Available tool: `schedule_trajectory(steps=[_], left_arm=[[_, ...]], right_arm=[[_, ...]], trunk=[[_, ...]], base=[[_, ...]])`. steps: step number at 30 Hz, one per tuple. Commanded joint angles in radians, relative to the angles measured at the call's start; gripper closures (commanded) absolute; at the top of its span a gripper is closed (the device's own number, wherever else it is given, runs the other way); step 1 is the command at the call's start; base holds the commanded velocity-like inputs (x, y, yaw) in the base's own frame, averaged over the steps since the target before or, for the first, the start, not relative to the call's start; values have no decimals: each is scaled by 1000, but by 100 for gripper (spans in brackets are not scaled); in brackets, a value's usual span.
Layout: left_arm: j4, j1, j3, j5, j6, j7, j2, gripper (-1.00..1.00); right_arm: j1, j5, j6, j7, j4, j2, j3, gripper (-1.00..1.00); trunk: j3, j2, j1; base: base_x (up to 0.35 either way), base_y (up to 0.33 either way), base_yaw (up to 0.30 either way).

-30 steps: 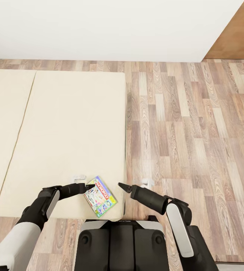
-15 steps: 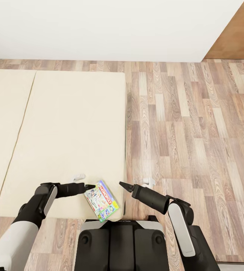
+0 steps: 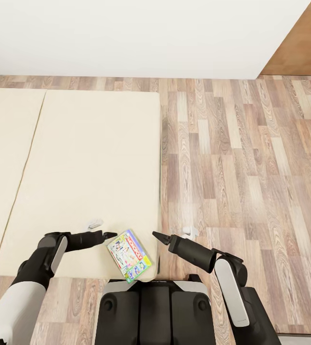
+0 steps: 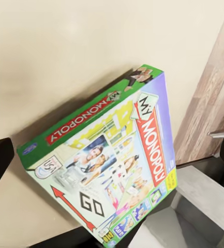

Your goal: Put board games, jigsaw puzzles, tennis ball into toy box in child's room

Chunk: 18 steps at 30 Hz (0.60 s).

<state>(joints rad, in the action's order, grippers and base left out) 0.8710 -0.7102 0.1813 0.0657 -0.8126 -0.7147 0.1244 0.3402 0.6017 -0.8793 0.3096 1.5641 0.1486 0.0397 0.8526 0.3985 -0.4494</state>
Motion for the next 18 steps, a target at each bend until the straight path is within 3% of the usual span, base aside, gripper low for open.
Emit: schedule_trajectory(steps=[1,10,18], left_arm=[[0,0,1,7,-13,2,0,-100],[0,-1,2,0,-44,10,-1,-100],[-1,-1,1,1,-59,71,-2,-100]], right_arm=[[0,-5,-4,5,1,1,-1,-100],[0,-5,-4,5,1,1,-2,-100],[0,-5,-4,6,1,0,-2,-100]], trunk=[[1,2,-1],[1,2,-1],[1,2,-1]], base=[[0,0,0],[0,0,0],[0,0,0]])
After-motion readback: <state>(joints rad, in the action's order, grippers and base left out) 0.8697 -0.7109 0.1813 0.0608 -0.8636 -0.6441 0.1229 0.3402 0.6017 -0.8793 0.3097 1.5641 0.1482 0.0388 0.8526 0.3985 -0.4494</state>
